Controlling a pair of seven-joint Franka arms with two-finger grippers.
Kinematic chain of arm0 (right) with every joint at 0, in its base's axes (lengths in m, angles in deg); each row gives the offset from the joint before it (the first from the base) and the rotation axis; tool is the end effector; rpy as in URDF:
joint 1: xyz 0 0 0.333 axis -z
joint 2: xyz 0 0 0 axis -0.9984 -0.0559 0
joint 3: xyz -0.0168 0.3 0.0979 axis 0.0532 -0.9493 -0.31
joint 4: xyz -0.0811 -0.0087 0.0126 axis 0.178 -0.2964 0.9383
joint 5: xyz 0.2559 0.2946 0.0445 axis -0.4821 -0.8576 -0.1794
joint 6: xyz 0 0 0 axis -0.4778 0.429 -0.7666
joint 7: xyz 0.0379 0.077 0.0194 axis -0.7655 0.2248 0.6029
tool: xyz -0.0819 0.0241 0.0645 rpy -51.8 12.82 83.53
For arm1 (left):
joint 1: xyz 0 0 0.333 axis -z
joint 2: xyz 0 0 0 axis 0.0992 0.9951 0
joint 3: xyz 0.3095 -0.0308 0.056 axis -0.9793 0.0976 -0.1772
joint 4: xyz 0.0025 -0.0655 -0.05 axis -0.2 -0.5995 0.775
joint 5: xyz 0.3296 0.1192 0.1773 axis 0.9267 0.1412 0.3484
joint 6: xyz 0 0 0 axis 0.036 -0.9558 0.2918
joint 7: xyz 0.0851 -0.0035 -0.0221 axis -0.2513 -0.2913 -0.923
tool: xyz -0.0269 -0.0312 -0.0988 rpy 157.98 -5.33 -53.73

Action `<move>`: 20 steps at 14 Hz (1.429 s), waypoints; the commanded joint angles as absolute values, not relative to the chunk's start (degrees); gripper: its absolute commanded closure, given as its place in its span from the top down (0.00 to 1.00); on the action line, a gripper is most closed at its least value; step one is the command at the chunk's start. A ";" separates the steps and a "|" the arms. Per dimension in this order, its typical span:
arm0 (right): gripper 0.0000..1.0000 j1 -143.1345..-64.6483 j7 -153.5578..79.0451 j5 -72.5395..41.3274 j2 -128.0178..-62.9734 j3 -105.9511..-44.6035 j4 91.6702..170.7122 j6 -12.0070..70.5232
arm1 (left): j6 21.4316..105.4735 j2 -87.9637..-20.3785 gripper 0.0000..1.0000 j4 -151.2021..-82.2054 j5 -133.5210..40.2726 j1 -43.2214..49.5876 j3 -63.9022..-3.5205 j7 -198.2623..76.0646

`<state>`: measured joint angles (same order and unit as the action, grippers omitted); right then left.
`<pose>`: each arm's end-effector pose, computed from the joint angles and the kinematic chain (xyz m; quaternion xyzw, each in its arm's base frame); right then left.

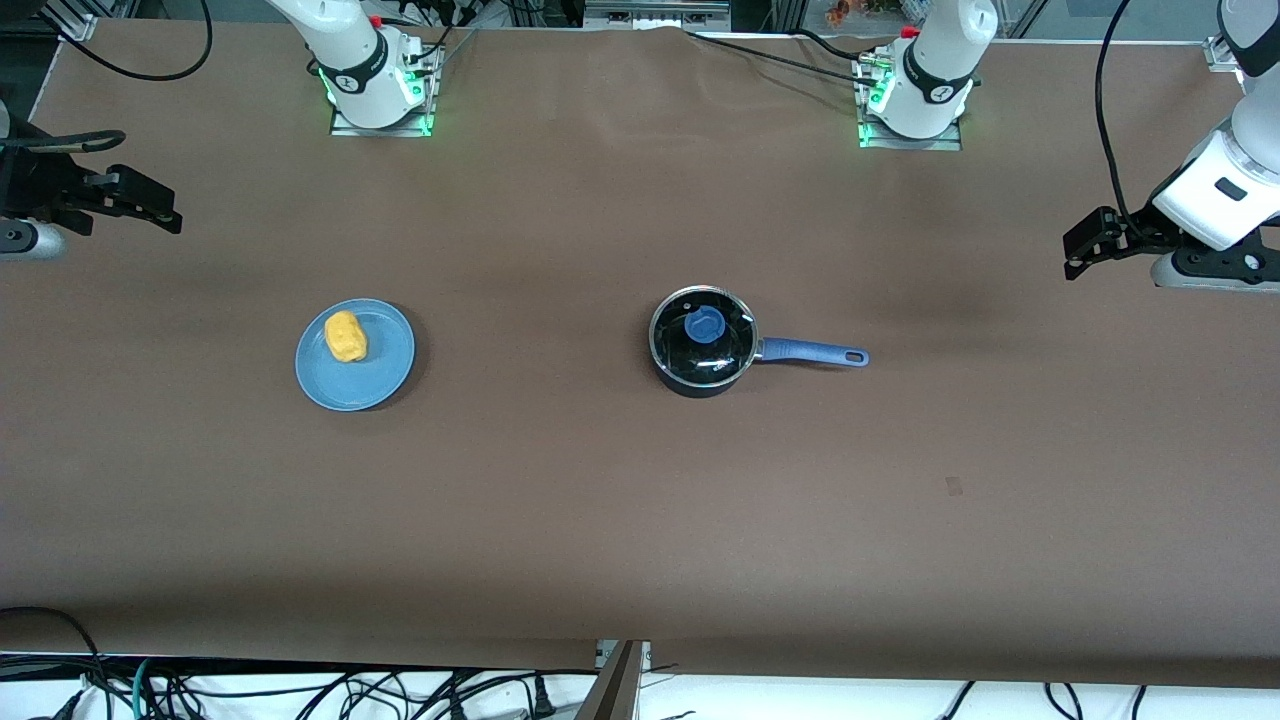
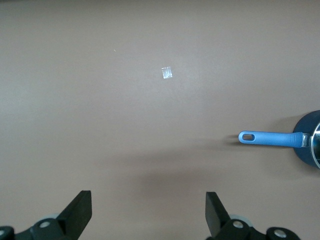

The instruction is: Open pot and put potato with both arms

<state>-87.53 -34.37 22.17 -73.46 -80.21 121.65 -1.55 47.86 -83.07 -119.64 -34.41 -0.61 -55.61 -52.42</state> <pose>0.5518 0.0004 0.6084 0.9983 0.0203 -0.0541 0.0065 0.5484 -0.0078 0.5696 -0.9988 0.0368 -0.0181 0.0260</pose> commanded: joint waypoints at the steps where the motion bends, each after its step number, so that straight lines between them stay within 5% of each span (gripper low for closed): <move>1: 1.00 -87.06 -34.60 22.29 -74.23 -80.55 119.71 -2.95 | 47.28 -82.25 1.00 -118.07 -35.44 -0.95 -55.64 -50.78; 20: 1.00 -87.06 -34.60 22.21 -74.23 -80.55 119.71 -2.87 | 45.87 -82.25 1.00 -118.24 -35.79 -0.94 -55.55 -51.66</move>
<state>-87.53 -34.37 22.17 -73.46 -80.21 121.65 -1.56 47.22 -82.85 -119.64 -34.41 -0.61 -55.61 -52.33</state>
